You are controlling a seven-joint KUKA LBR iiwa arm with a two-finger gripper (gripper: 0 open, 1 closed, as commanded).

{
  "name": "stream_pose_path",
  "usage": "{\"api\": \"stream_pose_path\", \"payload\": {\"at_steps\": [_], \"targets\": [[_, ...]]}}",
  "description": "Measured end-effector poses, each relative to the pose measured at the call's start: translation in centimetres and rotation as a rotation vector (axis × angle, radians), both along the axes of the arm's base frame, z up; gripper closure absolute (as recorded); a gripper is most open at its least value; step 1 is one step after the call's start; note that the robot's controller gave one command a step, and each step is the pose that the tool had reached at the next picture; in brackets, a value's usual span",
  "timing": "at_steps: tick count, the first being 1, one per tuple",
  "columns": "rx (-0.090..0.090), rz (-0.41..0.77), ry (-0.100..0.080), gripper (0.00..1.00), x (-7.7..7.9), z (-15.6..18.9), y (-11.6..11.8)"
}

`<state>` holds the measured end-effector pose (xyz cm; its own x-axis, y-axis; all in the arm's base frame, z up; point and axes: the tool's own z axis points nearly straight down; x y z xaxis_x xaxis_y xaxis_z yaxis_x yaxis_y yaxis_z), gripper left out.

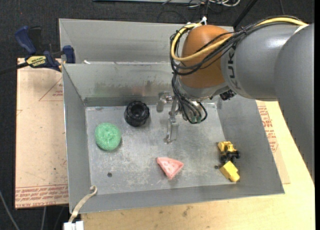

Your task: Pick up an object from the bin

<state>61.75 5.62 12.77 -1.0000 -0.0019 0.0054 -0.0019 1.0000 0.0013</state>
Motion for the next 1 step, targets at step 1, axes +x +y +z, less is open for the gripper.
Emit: {"api": "stream_pose_path", "payload": {"at_steps": [1], "targets": [[0.0,-0.001,-0.007,0.0,0.16,0.5,-0.02]]}}
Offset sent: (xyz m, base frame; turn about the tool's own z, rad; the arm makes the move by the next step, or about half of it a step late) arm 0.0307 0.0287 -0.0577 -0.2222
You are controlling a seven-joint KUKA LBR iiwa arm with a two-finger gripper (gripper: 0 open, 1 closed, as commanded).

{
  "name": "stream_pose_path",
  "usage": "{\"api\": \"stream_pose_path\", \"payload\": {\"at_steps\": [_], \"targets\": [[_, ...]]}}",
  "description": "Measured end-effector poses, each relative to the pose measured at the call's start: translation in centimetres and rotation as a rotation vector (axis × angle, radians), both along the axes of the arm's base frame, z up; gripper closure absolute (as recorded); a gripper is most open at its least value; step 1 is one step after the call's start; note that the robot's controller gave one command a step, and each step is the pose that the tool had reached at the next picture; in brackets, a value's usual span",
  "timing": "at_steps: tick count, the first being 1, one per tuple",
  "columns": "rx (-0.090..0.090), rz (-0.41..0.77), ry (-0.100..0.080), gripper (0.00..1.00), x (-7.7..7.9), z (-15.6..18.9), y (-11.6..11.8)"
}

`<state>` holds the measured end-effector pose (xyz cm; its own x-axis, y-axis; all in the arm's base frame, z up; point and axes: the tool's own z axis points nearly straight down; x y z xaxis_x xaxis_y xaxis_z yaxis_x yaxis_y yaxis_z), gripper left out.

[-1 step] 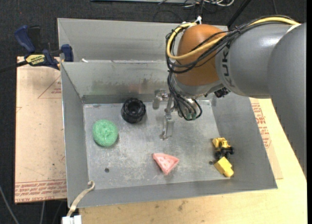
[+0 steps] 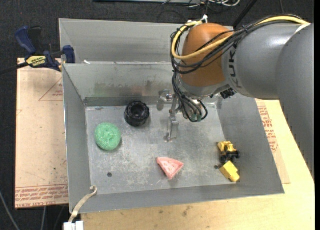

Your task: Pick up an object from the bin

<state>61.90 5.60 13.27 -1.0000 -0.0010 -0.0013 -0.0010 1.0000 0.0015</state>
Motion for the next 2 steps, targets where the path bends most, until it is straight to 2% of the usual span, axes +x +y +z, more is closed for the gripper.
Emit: {"api": "stream_pose_path", "payload": {"at_steps": [1,2], "targets": [[-0.001,0.081,-0.009,0.0,1.3,-1.8,1.0],[-0.001,0.331,-0.011,0.0,2.1,-5.3,4.0]]}}
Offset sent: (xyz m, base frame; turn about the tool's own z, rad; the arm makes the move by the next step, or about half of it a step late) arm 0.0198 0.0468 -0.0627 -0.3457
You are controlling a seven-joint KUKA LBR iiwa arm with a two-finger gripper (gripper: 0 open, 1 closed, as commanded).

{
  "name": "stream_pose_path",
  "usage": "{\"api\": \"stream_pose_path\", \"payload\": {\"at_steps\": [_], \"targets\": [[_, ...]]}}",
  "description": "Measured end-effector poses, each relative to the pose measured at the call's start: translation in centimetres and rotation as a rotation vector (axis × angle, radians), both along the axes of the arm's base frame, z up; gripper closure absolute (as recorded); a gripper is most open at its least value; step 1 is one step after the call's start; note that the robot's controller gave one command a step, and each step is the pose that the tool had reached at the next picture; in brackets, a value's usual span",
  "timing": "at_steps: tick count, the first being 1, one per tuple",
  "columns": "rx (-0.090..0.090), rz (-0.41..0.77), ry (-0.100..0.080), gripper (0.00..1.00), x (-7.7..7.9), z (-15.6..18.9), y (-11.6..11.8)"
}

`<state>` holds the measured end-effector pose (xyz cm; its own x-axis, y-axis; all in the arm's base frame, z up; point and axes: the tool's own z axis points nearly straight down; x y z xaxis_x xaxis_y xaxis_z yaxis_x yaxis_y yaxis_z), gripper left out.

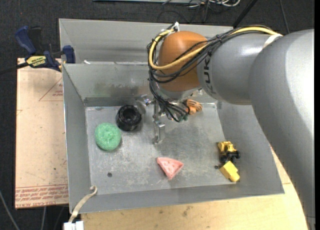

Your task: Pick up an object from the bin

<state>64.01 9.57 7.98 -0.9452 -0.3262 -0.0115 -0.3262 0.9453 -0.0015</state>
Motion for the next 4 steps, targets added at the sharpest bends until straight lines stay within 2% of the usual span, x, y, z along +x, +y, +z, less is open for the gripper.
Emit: {"api": "stream_pose_path", "payload": {"at_steps": [1,2,3,4], "targets": [[0.002,0.023,-0.007,0.0,0.3,-0.8,1.3],[-0.003,0.197,-0.006,0.0,1.1,-0.6,4.3],[-0.004,0.49,-0.004,0.0,1.5,-0.5,8.7],[-0.004,0.562,-0.001,0.0,-1.1,-0.5,14.2]]}}
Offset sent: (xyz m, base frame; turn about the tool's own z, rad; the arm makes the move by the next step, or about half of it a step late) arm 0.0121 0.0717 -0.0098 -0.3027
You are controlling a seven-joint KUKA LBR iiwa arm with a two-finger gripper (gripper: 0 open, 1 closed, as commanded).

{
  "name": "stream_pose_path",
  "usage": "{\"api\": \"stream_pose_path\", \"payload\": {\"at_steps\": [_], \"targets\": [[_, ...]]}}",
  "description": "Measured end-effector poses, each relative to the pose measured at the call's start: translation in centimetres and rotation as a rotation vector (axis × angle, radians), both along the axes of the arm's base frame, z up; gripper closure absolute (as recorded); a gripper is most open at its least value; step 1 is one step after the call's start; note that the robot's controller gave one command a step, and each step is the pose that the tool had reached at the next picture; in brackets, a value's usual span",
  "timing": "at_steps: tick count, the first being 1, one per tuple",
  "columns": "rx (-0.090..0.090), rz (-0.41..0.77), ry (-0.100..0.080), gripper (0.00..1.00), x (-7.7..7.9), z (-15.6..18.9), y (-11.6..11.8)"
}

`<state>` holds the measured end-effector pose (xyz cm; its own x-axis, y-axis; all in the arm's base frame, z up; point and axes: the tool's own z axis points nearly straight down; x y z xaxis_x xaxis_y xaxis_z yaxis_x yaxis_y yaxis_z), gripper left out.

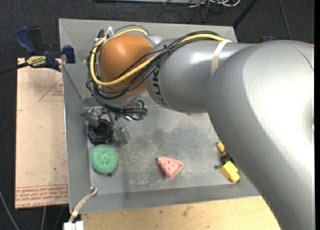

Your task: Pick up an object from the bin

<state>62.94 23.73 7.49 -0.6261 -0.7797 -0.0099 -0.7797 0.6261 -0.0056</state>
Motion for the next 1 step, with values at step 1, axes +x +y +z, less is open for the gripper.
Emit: {"api": "stream_pose_path", "payload": {"at_steps": [1], "targets": [[0.005,0.169,-0.005,1.0,1.97,0.41,0.22]]}}
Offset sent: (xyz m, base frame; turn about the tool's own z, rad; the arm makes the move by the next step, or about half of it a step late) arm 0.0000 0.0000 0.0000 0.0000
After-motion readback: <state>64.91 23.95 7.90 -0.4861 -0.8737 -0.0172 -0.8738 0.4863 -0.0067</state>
